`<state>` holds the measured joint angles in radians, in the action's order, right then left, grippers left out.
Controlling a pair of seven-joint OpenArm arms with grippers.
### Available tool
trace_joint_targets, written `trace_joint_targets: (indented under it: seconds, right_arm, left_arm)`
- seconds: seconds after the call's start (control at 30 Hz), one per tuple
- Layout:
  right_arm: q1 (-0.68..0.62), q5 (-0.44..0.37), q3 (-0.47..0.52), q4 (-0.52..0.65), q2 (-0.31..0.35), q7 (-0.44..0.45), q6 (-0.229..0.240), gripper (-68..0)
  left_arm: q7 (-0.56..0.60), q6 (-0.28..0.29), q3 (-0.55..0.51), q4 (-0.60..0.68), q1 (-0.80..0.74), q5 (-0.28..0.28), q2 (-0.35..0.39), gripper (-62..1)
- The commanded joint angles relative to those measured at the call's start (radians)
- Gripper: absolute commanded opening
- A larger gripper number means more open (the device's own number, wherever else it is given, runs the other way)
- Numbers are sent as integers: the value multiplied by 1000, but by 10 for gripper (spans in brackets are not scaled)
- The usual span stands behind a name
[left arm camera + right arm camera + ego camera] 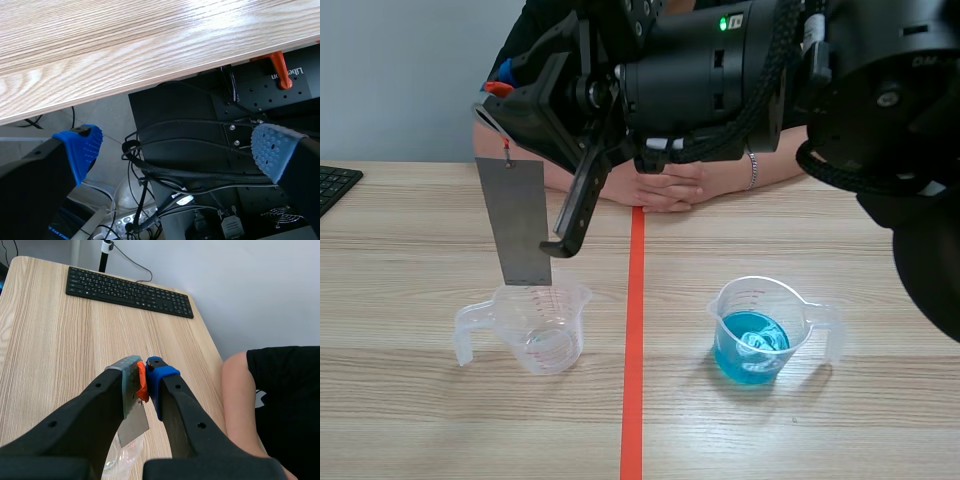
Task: Do the redox reaction experiment.
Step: 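Put the plate into the left beaker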
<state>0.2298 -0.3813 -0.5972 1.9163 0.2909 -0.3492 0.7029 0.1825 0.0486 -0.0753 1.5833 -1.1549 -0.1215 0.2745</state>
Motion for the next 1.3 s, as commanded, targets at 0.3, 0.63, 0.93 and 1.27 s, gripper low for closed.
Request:
trace_joint_targets:
  seconds: [0.3,0.63,0.93,1.27]
  right_arm:
    - [26,-6,0,-68,-3,41,-7,-660]
    - [26,-3,-1,-149,-42,43,-6,-660]
    - [72,23,-17,-287,-82,91,-6,-660]
    - [127,56,-27,-466,-150,135,2,-660]
  left_arm:
    - [3,-2,-3,13,-6,-2,6,14]
    - [3,-2,-3,13,-6,-2,6,14]
    - [3,-1,-3,13,-6,-2,6,14]
    - [-1,-1,-3,13,-6,-2,6,14]
